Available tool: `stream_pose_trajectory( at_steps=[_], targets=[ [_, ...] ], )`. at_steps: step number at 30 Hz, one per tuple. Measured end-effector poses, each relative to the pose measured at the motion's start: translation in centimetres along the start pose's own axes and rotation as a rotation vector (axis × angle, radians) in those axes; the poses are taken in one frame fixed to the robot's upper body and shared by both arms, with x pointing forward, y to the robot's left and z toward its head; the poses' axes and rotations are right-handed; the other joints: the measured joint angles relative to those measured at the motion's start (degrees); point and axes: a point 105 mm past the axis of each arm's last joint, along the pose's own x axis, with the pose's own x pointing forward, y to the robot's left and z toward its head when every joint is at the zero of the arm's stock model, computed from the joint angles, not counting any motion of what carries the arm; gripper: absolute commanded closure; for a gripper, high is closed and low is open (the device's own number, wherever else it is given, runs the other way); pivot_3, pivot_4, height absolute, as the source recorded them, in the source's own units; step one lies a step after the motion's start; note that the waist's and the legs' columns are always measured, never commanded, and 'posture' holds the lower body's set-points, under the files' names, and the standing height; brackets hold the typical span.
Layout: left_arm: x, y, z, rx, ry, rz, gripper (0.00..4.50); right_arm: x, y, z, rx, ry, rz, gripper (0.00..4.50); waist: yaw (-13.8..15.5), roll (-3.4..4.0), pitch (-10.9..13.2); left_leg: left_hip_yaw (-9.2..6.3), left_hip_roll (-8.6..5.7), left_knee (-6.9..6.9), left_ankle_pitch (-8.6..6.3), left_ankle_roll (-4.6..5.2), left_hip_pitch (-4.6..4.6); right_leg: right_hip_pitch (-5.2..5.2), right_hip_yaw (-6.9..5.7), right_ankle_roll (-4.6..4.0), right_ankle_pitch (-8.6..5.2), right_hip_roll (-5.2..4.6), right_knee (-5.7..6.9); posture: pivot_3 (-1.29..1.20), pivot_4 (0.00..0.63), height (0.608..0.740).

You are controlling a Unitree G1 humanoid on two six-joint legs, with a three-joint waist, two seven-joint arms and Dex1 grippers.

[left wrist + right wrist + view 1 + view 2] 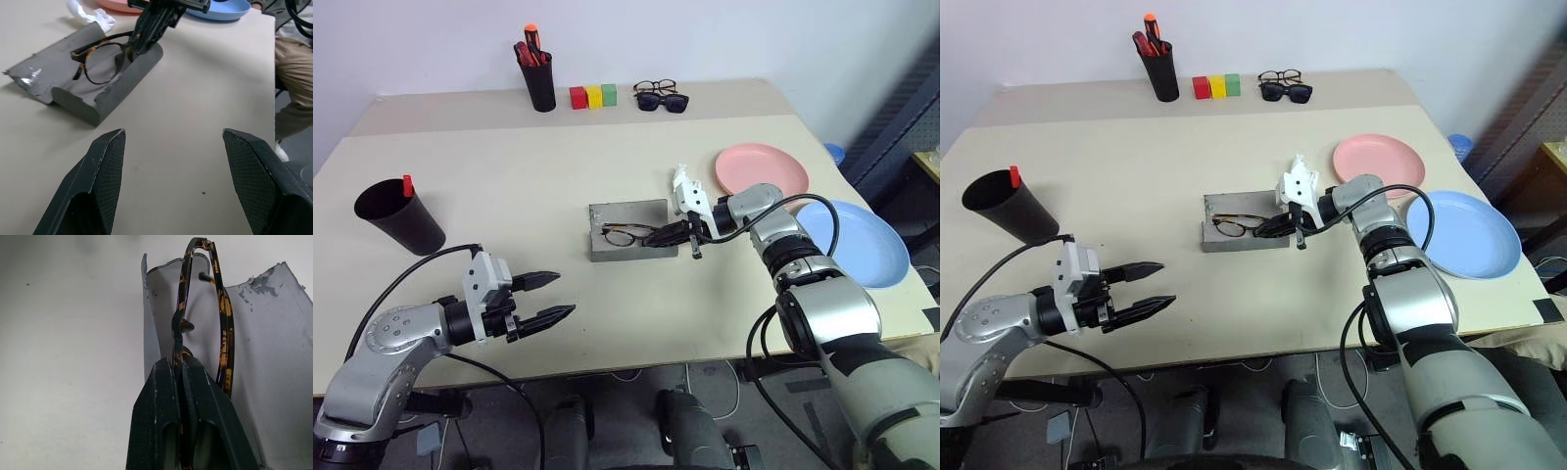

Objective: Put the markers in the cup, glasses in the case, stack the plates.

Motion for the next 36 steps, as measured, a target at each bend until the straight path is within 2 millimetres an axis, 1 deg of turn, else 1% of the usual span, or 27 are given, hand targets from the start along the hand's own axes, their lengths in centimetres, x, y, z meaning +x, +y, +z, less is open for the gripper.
stream_pose_trajectory(
  at_steps=[1, 4, 5, 8, 9, 14, 17, 18, 20, 21, 22, 23, 24, 25, 26, 27, 28, 29, 30, 32, 33, 36],
  targets=[
    [0.0, 0.0, 0.0, -0.001, -0.002, -0.002, 1.26, 0.0, 0.0, 0.0, 0.002, 0.0, 0.001, 4.4, 0.0, 0.0, 0.0, 0.0, 0.0, 0.0, 0.0, 0.0, 0.0, 0.0, 0.0, 0.0, 0.0, 0.0, 0.0, 0.0, 0.15, 0.74],
    [-0.4, -0.1, 0.1, -0.006, -0.006, -0.001, 1.26, 0.3, 0.0, 0.2, 0.021, -0.001, 0.015, 3.57, -0.01, 0.0, 0.0, 0.0, 0.0, -0.01, 0.0, 0.0, 0.0, 0.0, 0.0, 0.0, 0.0, 0.0, 0.0, 0.0, 0.15, 0.74],
    [-0.5, 0.0, 0.1, -0.004, -0.005, 0.004, 1.26, 0.4, 0.1, 0.2, 0.022, 0.0, 0.019, 3.13, -0.02, 0.0, 0.0, 0.0, 0.0, -0.01, 0.0, 0.0, 0.0, -0.01, 0.0, 0.0, 0.0, 0.0, 0.0, 0.0, 0.15, 0.74],
    [-0.7, -0.1, 0.0, -0.004, 0.0, 0.01, 1.26, 0.7, 0.1, 0.1, 0.025, 0.002, 0.016, 1.59, -0.02, 0.01, 0.0, 0.0, 0.0, -0.01, 0.0, 0.0, 0.0, -0.01, 0.0, 0.0, 0.0, 0.0, 0.0, 0.0, 0.15, 0.74],
    [-0.7, -0.1, 0.0, -0.005, 0.001, 0.01, 1.26, 0.7, -0.1, 0.1, 0.022, 0.005, 0.001, 1.14, -0.03, 0.0, 0.0, 0.0, 0.0, -0.01, 0.0, 0.0, 0.0, -0.01, 0.0, 0.0, 0.0, 0.0, 0.0, 0.0, 0.15, 0.74],
    [-0.6, -0.1, 0.4, 0.009, -0.006, 0.024, 1.26, 0.6, -1.5, 0.7, -0.025, 0.0, -0.121, 1.14, 0.01, 0.01, 0.01, 0.0, 0.0, -0.01, 0.0, -0.01, -0.01, -0.01, 0.0, 0.0, 0.0, -0.01, 0.0, 0.0, 0.15, 0.74],
    [-0.3, 0.9, 1.3, 0.028, -0.026, 0.05, 1.26, -0.8, -2.1, 1.6, -0.039, -0.033, -0.149, 1.14, 0.17, 0.02, 0.01, 0.0, 0.0, 0.0, 0.01, -0.02, -0.01, 0.01, 0.0, 0.0, 0.0, 0.0, -0.01, 0.0, 0.15, 0.74],
    [-0.1, 1.5, 1.6, 0.033, -0.037, 0.06, 1.26, -1.6, -2.2, 1.9, -0.056, -0.043, -0.152, 1.14, 0.27, 0.07, 0.05, 0.0, -0.02, 0.03, 0.01, -0.02, -0.02, 0.03, 0.0, 0.0, 0.0, 0.0, 0.0, 0.0, 0.15, 0.74],
    [0.2, 3.6, 2.4, 0.051, -0.054, 0.11, 1.26, -3.8, -2.3, 3.0, -0.109, -0.064, -0.155, 1.14, 0.49, 0.07, 0.06, -0.01, -0.02, 0.04, 0.02, -0.03, -0.03, 0.03, -0.01, 0.02, 0.01, 0.0, 0.0, 0.0, 0.15, 0.74],
    [0.3, 4.3, 2.6, 0.058, -0.056, 0.127, 1.26, -5.1, -2.2, 3.3, -0.13, -0.068, -0.169, 1.14, 0.58, 0.05, 0.04, -0.01, -0.02, 0.03, 0.02, -0.03, -0.03, 0.05, -0.01, 0.04, 0.0, 0.0, -0.02, 0.0, 0.15, 0.74],
    [0.4, 5.1, 2.6, 0.064, -0.051, 0.14, 1.26, -6.5, -1.9, 3.2, -0.138, -0.065, -0.19, 1.14, 0.58, 0.04, 0.03, -0.01, -0.02, 0.03, 0.02, -0.04, -0.03, 0.07, -0.01, 0.09, -0.03, -0.01, -0.02, 0.0, 0.15, 0.74],
    [0.8, 5.6, 2.6, 0.07, -0.05, 0.137, 1.26, -8.1, -1.2, 2.7, -0.143, -0.051, -0.223, 1.14, 1.06, 0.01, 0.01, -0.03, -0.04, -0.01, 0.02, -0.03, -0.05, 0.1, -0.02, 0.14, -0.06, -0.01, -0.04, 0.0, 0.15, 0.74],
    [1.2, 6.2, 2.5, 0.073, -0.049, 0.134, 1.26, -9.6, 0.0, 1.6, -0.126, -0.025, -0.259, 1.14, 1.75, -0.02, -0.01, -0.04, -0.04, -0.02, 0.01, -0.04, -0.07, 0.08, -0.03, 0.2, -0.09, -0.01, -0.03, 0.0, 0.15, 0.74],
    [1.1, 6.7, 2.3, 0.072, -0.042, 0.144, 1.26, -10.2, 0.9, 0.5, -0.09, -0.012, -0.276, 1.14, 1.9, -0.02, -0.01, -0.04, -0.04, 0.0, 0.0, -0.04, -0.09, 0.05, -0.04, 0.25, -0.12, -0.01, 0.02, 0.0, 0.15, 0.74],
    [1.6, 7.3, 2.2, 0.072, -0.038, 0.135, 1.26, -11.1, 2.6, -0.8, -0.04, 0.016, -0.32, 1.14, 2.24, 0.02, 0.01, -0.02, -0.04, -0.05, -0.01, -0.05, -0.14, -0.01, -0.04, 0.26, -0.13, -0.02, 0.02, 0.0, 0.15, 0.74],
    [1.9, 7.6, 2.2, 0.075, -0.04, 0.127, 1.26, -11.6, 4.1, -1.8, -0.001, 0.036, -0.345, 1.14, 2.51, 0.04, 0.02, -0.04, -0.04, -0.02, -0.01, -0.05, -0.23, -0.08, -0.06, 0.29, -0.14, -0.02, 0.06, 0.0, 0.15, 0.74],
    [2.3, 8.0, 2.1, 0.078, -0.04, 0.112, 1.26, -12.1, 6.1, -2.7, 0.049, 0.055, -0.381, 1.14, 2.76, 0.07, 0.03, -0.04, -0.04, -0.03, -0.01, -0.05, -0.24, -0.11, -0.06, 0.3, -0.14, -0.02, 0.06, 0.0, 0.15, 0.74],
    [2.6, 8.3, 2.1, 0.075, -0.041, 0.1, 1.26, -12.3, 7.7, -3.3, 0.101, 0.064, -0.414, 1.14, 2.77, 0.08, 0.04, -0.01, -0.04, 0.02, -0.01, -0.06, -0.25, -0.13, -0.05, 0.28, -0.14, -0.02, 0.05, 0.0, 0.15, 0.74],
    [2.7, 8.5, 2.0, 0.078, -0.038, 0.094, 1.26, -12.5, 8.5, -3.4, 0.124, 0.065, -0.438, 1.14, 2.36, 0.11, 0.05, 0.02, -0.03, 0.07, -0.01, -0.06, -0.24, -0.13, -0.04, 0.24, -0.12, -0.02, 0.06, 0.0, 0.15, 0.74],
    [3.6, 8.6, 2.3, 0.07, -0.048, 0.046, 1.8, -13.5, 10.3, -3.2, 0.155, 0.073, -0.532, 1.07, 1.79, 0.11, 0.04, 0.03, -0.02, 0.18, 0.01, -0.09, -0.22, -0.11, -0.03, 0.09, -0.04, -0.03, 0.05, 0.0, 0.15, 0.74],
    [3.8, 8.6, 2.3, 0.058, -0.046, 0.015, 2.15, -14.1, 11.2, -3.1, 0.165, 0.083, -0.58, 1.07, 1.77, 0.07, 0.02, 0.03, -0.02, 0.22, 0.02, -0.1, -0.19, -0.08, -0.03, 0.07, -0.02, -0.02, 0.04, 0.0, 0.15, 0.74],
    [4.3, 9.4, 2.5, 0.021, -0.032, -0.037, 3.6, -15.4, 13.0, -3.1, 0.206, 0.104, -0.69, 1.07, 1.82, -0.01, -0.02, 0.03, -0.02, 0.25, 0.01, -0.11, -0.06, 0.02, -0.03, 0.12, -0.05, -0.05, -0.02, 0.0, 0.15, 0.74]
  ],
)
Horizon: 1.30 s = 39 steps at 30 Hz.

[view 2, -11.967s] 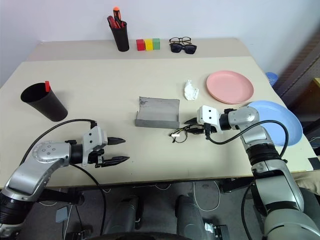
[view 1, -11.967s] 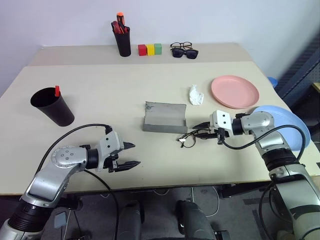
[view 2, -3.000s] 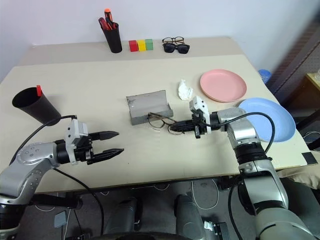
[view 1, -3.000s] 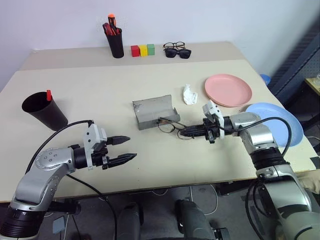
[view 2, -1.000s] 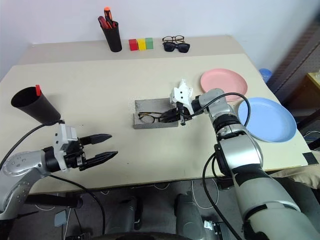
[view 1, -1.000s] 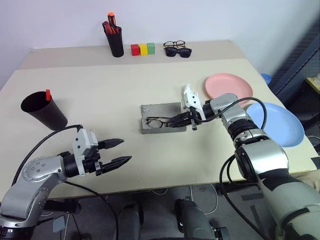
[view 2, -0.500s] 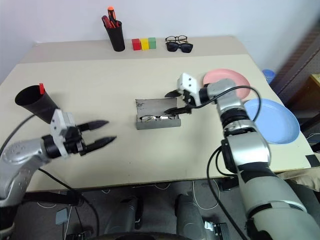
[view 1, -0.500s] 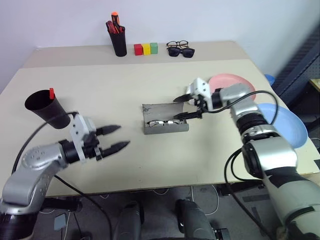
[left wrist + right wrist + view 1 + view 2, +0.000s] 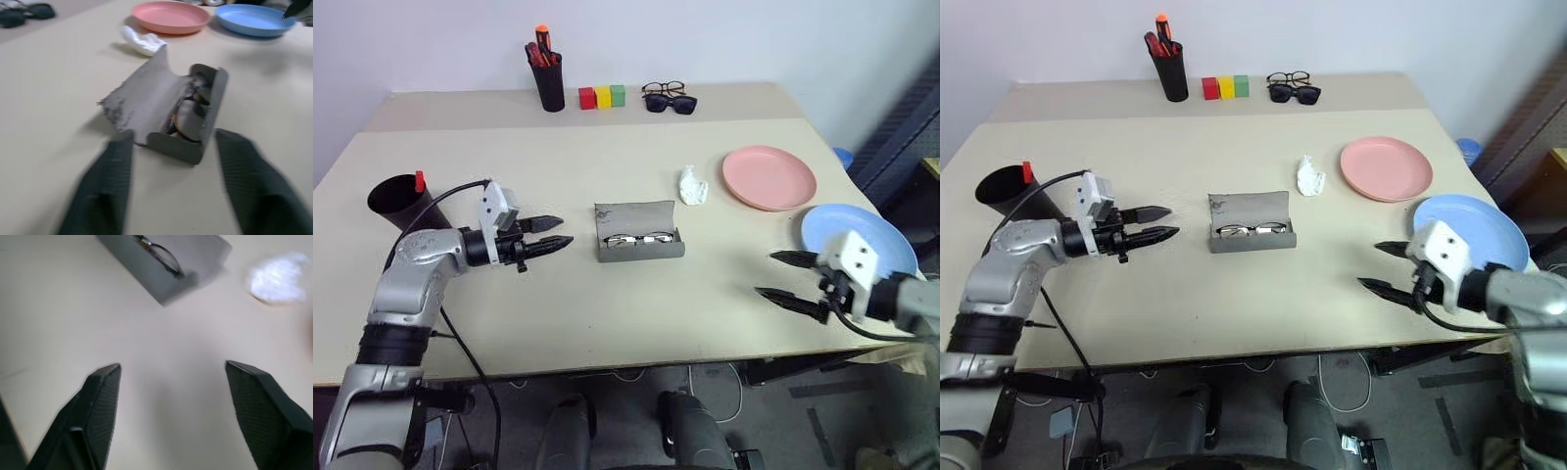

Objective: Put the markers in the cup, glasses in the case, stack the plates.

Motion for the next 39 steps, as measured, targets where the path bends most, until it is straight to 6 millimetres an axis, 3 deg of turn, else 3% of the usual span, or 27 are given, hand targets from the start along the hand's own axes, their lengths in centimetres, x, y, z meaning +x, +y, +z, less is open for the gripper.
stream_pose_trajectory(
  at_steps=[2, 10, 15, 18, 22, 26, 30, 35, 39],
  targets=[
    [0.1, 1.5, 0.4, 0.001, 0.014, 0.014, 4.47, -1.0, 0.5, -0.2, 0.026, 0.003, -0.056, 1.07, 0.1, -0.08, -0.03, -0.01, 0.0, 0.01, 0.0, 0.0, -0.01, 0.0, -0.01, -0.01, 0.0, 0.0, -0.05, 0.0, 0.15, 0.74],
    [3.1, 8.2, 3.6, 0.202, 0.144, 0.221, 4.47, -2.0, 1.7, 0.4, 0.057, -0.047, -0.163, 1.07, 0.65, -0.25, 0.03, -0.05, -0.04, 0.01, 0.0, 0.03, -0.32, -0.09, -0.03, -0.09, 0.06, -0.01, -0.17, 0.0, 0.15, 0.74],
    [6.9, 9.8, 5.7, 0.332, 0.271, 0.329, 4.47, -2.2, 2.5, 1.0, 0.069, -0.092, -0.166, 1.07, 1.55, -0.36, 0.07, -0.05, -0.06, 0.04, -0.01, 0.02, -0.38, -0.09, -0.03, 0.17, -0.09, -0.01, -0.21, 0.0, 0.15, 0.74],
    [9.2, 9.2, 5.9, 0.411, 0.329, 0.329, 4.47, -2.1, 2.6, 1.6, 0.055, -0.124, -0.164, 1.07, 1.55, -0.36, 0.07, -0.04, -0.05, 0.02, -0.02, 0.02, -0.36, -0.09, -0.03, 0.17, -0.09, -0.01, -0.21, 0.0, 0.15, 0.74],
    [12.3, 7.5, 4.5, 0.474, 0.404, 0.275, 4.47, -1.5, 3.1, 2.2, 0.056, -0.162, -0.139, 1.07, 1.44, -0.4, 0.1, -0.05, -0.05, -0.01, -0.01, 0.02, -0.36, -0.11, -0.04, 0.17, -0.09, 0.0, -0.21, 0.0, 0.15, 0.74],
    [13.3, 6.6, 3.6, 0.486, 0.442, 0.232, 4.47, -0.8, 3.3, 2.5, 0.059, -0.178, -0.127, 1.07, 1.32, -0.41, 0.11, -0.05, -0.05, -0.03, -0.01, 0.02, -0.35, -0.13, -0.04, 0.16, -0.09, 0.0, -0.2, 0.0, 0.15, 0.74],
    [14.9, 3.0, 2.7, 0.344, 0.423, -0.036, 4.47, -0.1, 3.2, 3.4, 0.039, -0.209, -0.118, 1.07, 1.63, -0.42, 0.12, -0.05, -0.06, 0.03, -0.01, 0.02, -0.41, -0.13, -0.04, 0.14, -0.08, -0.01, -0.21, 0.0, 0.15, 0.74],
    [13.3, 0.7, 2.8, 0.205, 0.428, -0.301, 4.47, 0.0, 2.9, 3.8, 0.021, -0.21, -0.123, 1.07, 1.51, -0.42, 0.11, -0.05, -0.05, -0.01, -0.01, 0.03, -0.36, -0.1, -0.04, -0.08, 0.04, 0.0, -0.19, 0.0, 0.15, 0.74],
    [12.1, -0.7, 1.0, 0.148, 0.484, -0.456, 4.47, 0.2, 2.7, 3.9, 0.022, -0.215, -0.131, 1.07, 1.42, -0.41, 0.11, -0.05, -0.04, 0.04, -0.01, 0.04, -0.36, -0.1, -0.04, -0.08, 0.05, 0.0, -0.15, 0.0, 0.15, 0.74]
  ],
)
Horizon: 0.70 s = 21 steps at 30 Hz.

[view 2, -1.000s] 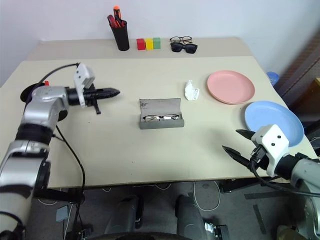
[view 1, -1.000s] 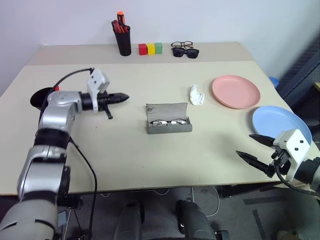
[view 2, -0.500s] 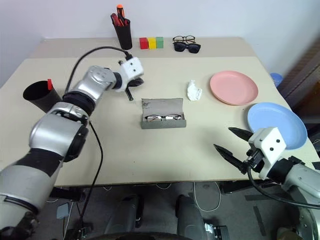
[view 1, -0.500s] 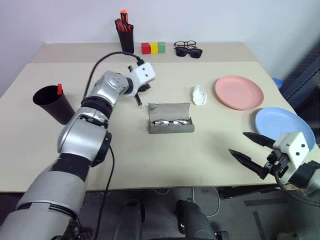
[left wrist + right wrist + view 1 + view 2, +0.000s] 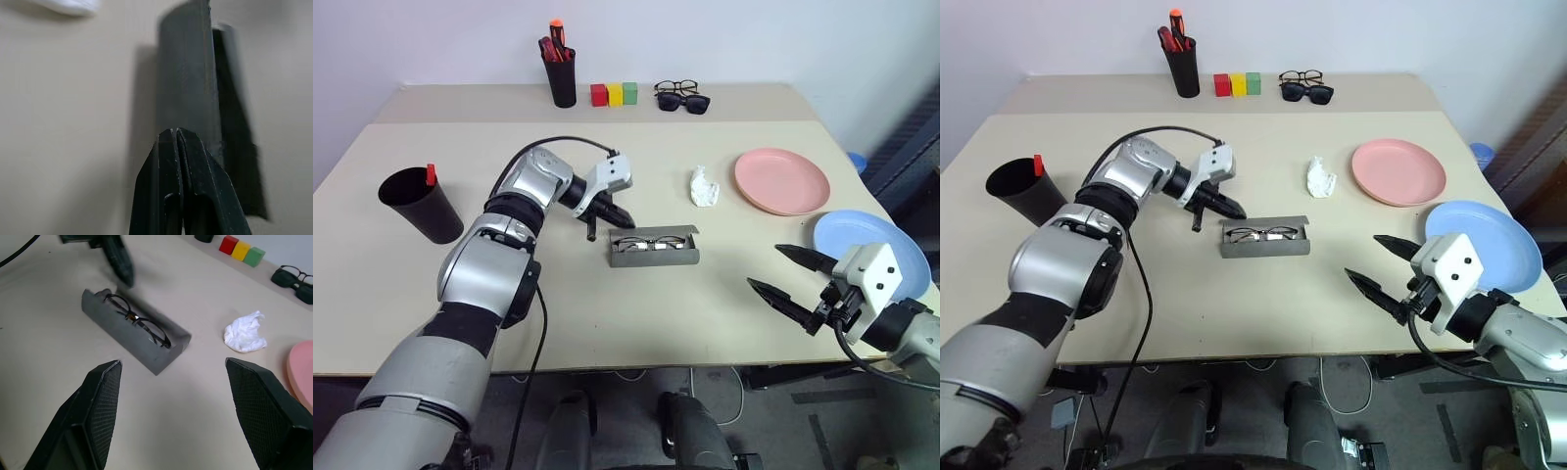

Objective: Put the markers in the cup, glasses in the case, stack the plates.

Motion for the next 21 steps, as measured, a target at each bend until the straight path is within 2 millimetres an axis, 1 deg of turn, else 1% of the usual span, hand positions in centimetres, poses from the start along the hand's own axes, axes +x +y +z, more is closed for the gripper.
stream_pose_trajectory(
  at_steps=[1, 4, 6, 9, 10, 12, 14, 15, 17, 19, 21],
  targets=[
    [0.1, -0.3, -0.3, -0.006, -0.004, -0.022, 4.47, 0.1, 0.0, -0.1, 0.004, 0.001, 0.001, 1.07, 0.03, 0.0, 0.0, -0.01, 0.0, 0.01, 0.0, 0.0, -0.01, 0.0, 0.0, 0.0, 0.0, 0.0, 0.01, 0.0, 0.15, 0.74],
    [-0.1, -0.7, -0.4, 0.029, -0.001, -0.051, 4.47, 0.3, -0.4, -0.4, 0.018, 0.004, -0.015, 1.07, 0.09, 0.01, -0.01, -0.03, -0.01, 0.03, 0.0, 0.01, -0.01, 0.02, 0.0, 0.0, 0.0, 0.0, 0.01, 0.0, 0.15, 0.74],
    [0.1, -0.6, -0.6, 0.057, -0.017, -0.028, 4.47, 0.3, -1.0, -0.7, 0.029, 0.011, -0.051, 1.07, 0.15, 0.0, -0.02, -0.04, 0.0, 0.04, 0.0, 0.01, -0.01, 0.03, 0.0, 0.0, 0.0, 0.0, 0.03, 0.0, 0.15, 0.74],
    [0.3, -0.2, 0.0, 0.073, -0.098, 0.035, 4.47, 0.3, -2.3, -1.6, 0.046, 0.033, -0.133, 1.07, 0.27, 0.0, -0.02, -0.06, 0.0, 0.12, 0.0, 0.01, -0.04, 0.03, 0.0, 0.0, 0.0, 0.0, 0.05, 0.0, 0.15, 0.74],
    [0.2, 0.0, 0.6, 0.085, -0.153, 0.061, 4.47, 0.1, -2.7, -2.1, 0.053, 0.049, -0.161, 1.07, 0.23, 0.0, -0.02, -0.06, -0.01, 0.13, 0.0, 0.01, -0.06, 0.03, 0.0, 0.0, 0.0, 0.0, 0.05, 0.0, 0.15, 0.74],
    [-0.2, -0.1, 2.6, 0.148, -0.267, 0.101, 4.47, -0.3, -3.9, -3.3, 0.063, 0.094, -0.236, 1.07, 0.18, 0.0, -0.01, -0.06, 0.0, 0.13, 0.0, 0.01, -0.08, 0.02, 0.0, 0.01, 0.0, -0.01, 0.05, 0.0, 0.15, 0.74],
    [-0.6, -1.1, 4.6, 0.228, -0.357, 0.119, 4.47, -1.3, -5.6, -5.2, 0.067, 0.158, -0.343, 1.07, 0.12, 0.04, -0.03, -0.05, -0.01, 0.1, -0.01, 0.02, -0.06, 0.03, 0.02, 0.01, 0.0, -0.01, 0.04, 0.0, 0.15, 0.74],
    [-0.5, -1.9, 5.2, 0.25, -0.377, 0.112, 4.23, -2.0, -6.3, -6.3, 0.079, 0.196, -0.393, 1.07, 0.14, 0.08, -0.06, -0.05, -0.01, 0.08, 0.0, 0.02, -0.05, 0.04, 0.02, 0.01, 0.0, -0.01, 0.05, 0.0, 0.15, 0.74],
    [0.6, -3.1, 5.1, 0.235, -0.351, 0.1, 3.58, -3.4, -7.4, -8.6, 0.112, 0.266, -0.471, 1.07, 0.14, 0.19, -0.12, -0.06, -0.01, 0.08, 0.0, 0.03, 0.02, 0.04, 0.03, 0.02, -0.01, 0.01, 0.12, 0.0, 0.15, 0.74],
    [1.9, -4.1, 4.2, 0.176, -0.321, 0.076, 2.61, -4.2, -7.8, -10.1, 0.138, 0.306, -0.503, 1.07, -0.03, 0.23, -0.14, -0.06, 0.0, 0.1, 0.01, 0.04, 0.07, 0.04, 0.04, 0.02, 0.0, 0.04, 0.2, 0.0, 0.15, 0.74],
    [2.9, -4.7, 3.7, 0.129, -0.302, 0.071, 1.61, -4.7, -8.2, -11.1, 0.156, 0.329, -0.523, 1.07, -0.43, 0.24, -0.14, -0.06, 0.01, 0.14, 0.01, 0.05, 0.09, 0.04, 0.04, 0.0, 0.01, 0.06, 0.24, 0.0, 0.15, 0.74]
  ],
)
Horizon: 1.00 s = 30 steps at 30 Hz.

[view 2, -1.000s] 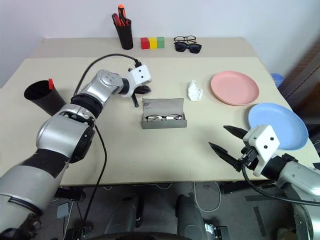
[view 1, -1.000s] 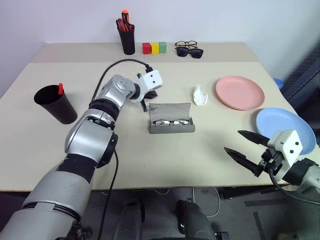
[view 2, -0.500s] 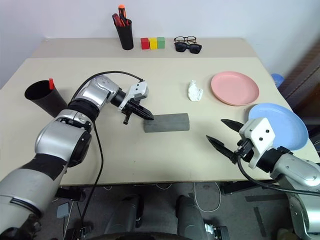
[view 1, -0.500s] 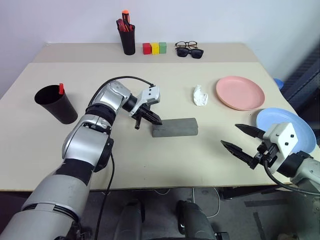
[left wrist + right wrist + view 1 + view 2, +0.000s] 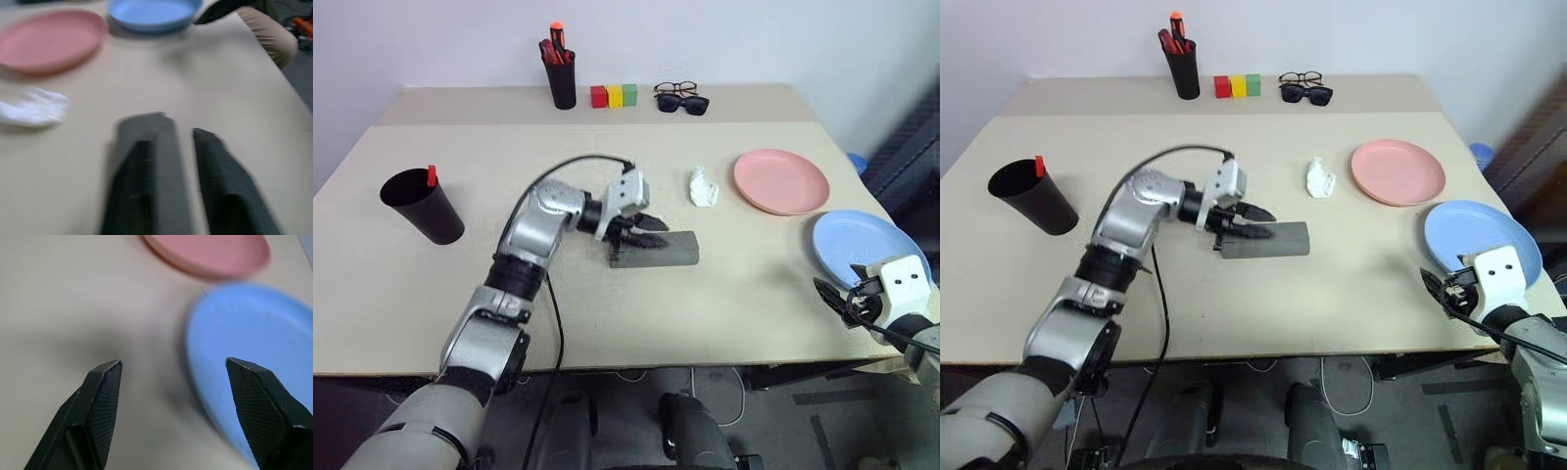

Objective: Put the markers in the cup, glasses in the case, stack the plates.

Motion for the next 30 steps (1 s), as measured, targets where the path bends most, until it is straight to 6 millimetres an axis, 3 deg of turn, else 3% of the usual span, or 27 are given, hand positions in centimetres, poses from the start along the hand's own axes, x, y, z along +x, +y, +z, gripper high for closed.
stream_pose_trajectory(
  at_steps=[3, 9, 12, 17, 25, 30],
  targets=[
    [0.4, 0.0, 0.5, -0.012, 0.008, 0.038, 0.04, 0.5, -0.8, -0.7, 0.014, 0.005, -0.021, 1.07, -0.63, 0.01, 0.0, -0.01, 0.0, 0.09, 0.0, 0.0, -0.02, 0.03, 0.0, -0.01, 0.01, -0.01, 0.0, 0.0, 0.15, 0.74],
    [0.7, 0.0, 0.7, -0.092, 0.017, 0.073, 0.04, 1.9, -1.3, -1.3, 0.021, 0.01, -0.018, 1.07, -1.01, 0.03, -0.01, -0.01, -0.01, 0.09, -0.01, 0.01, -0.01, 0.06, 0.0, 0.0, 0.01, 0.0, -0.02, 0.0, 0.15, 0.74],
    [1.1, -0.2, 1.5, -0.102, -0.008, 0.077, 0.0, 3.0, -1.3, -1.6, 0.045, 0.017, 0.0, 1.97, -0.92, 0.04, 0.0, -0.01, -0.01, 0.1, -0.01, 0.01, -0.02, 0.07, 0.0, 0.0, 0.01, -0.01, -0.02, 0.0, 0.15, 0.74],
    [1.6, -0.1, 2.1, -0.114, -0.03, 0.104, 0.0, 4.3, -1.4, -1.3, 0.051, -0.002, 0.017, 4.47, -0.85, 0.04, -0.01, -0.03, -0.02, 0.1, -0.01, 0.01, -0.02, 0.07, 0.0, 0.02, 0.0, 0.0, -0.02, 0.0, 0.15, 0.74],
    [1.1, 0.1, 2.4, -0.103, -0.035, 0.128, 0.0, 4.3, -1.6, -0.7, 0.021, -0.017, 0.006, 4.47, -0.89, 0.05, 0.0, -0.03, -0.02, 0.1, -0.01, 0.01, -0.02, 0.08, 0.0, 0.03, 0.0, 0.0, -0.01, 0.0, 0.15, 0.74],
    [1.1, 0.0, 2.7, -0.1, -0.04, 0.136, 0.0, 4.7, -1.0, 3.5, -0.054, -0.123, 0.011, 4.47, -1.18, 0.09, 0.01, -0.02, -0.02, 0.1, -0.01, 0.01, -0.01, 0.08, 0.01, 0.03, 0.0, 0.0, -0.01, 0.0, 0.15, 0.74]
  ],
)
